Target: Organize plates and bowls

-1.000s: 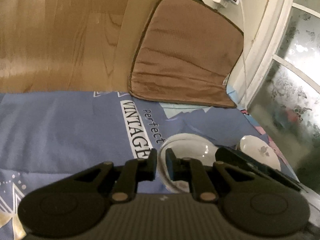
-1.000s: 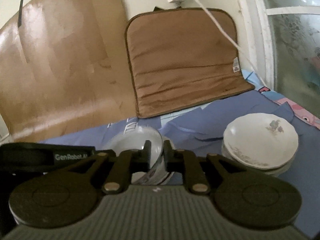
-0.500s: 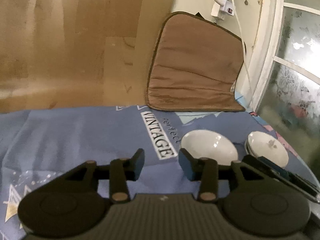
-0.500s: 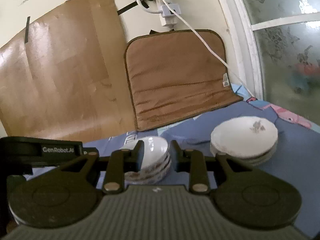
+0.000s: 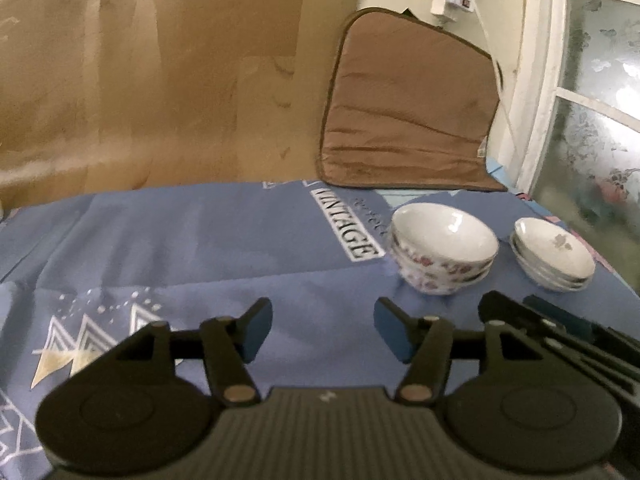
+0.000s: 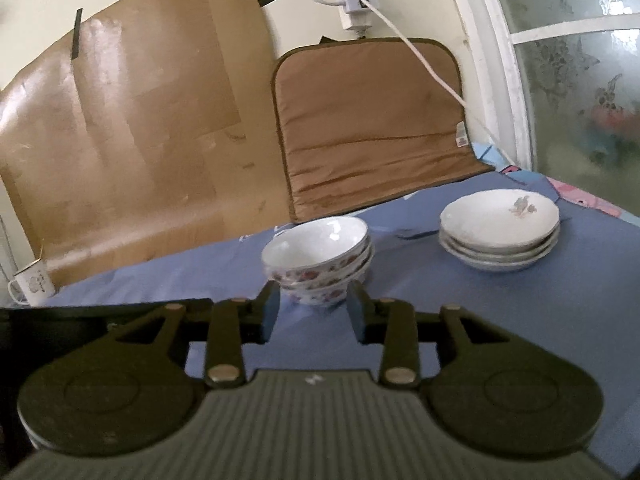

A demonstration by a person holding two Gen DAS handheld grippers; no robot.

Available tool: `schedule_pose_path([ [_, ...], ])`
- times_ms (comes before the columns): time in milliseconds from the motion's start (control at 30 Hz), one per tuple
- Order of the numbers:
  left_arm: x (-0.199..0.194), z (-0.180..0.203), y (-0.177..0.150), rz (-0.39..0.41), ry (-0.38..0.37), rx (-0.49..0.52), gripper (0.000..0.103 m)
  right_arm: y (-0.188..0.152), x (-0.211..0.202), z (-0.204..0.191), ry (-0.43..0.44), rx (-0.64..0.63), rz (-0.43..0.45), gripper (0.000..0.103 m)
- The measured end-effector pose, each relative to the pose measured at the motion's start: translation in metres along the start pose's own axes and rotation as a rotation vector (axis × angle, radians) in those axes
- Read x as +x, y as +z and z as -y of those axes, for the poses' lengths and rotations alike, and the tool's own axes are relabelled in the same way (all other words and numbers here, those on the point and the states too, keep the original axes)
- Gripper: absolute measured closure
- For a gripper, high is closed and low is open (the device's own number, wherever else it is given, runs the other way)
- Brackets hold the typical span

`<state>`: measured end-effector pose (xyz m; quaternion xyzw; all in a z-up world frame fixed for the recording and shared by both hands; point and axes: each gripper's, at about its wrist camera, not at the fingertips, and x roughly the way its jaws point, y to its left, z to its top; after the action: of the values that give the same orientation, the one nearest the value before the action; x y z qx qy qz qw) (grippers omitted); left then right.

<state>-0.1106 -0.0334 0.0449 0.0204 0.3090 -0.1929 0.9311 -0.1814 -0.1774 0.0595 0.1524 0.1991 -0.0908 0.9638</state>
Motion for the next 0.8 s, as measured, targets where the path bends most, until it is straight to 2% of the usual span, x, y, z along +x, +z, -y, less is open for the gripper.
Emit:
schedule_pose_path([
  [133, -0.003, -0.006, -0.004, 0.000, 0.020, -0.001, 0.035, -0.002, -0.005, -0.005, -0.001, -0.014, 0.001, 0.057],
  [200, -0.005, -0.006, -0.004, 0.013, 0.043, 0.002, 0.014, -0.002, -0.007, -0.006, -0.005, -0.012, 0.003, 0.053],
  [267, -0.009, -0.007, -0.005, 0.039, 0.083, 0.013, 0.001, -0.001, -0.009, -0.005, -0.007, -0.006, 0.010, 0.050],
  [400, -0.015, -0.005, -0.007, 0.052, 0.104, 0.034, 0.000, 0.000, -0.012, -0.004, -0.024, -0.008, 0.012, 0.044],
  [800, -0.006, -0.007, -0.007, 0.019, 0.105, 0.045, 0.000, -0.004, -0.006, 0.002, -0.017, 0.014, -0.033, 0.043],
])
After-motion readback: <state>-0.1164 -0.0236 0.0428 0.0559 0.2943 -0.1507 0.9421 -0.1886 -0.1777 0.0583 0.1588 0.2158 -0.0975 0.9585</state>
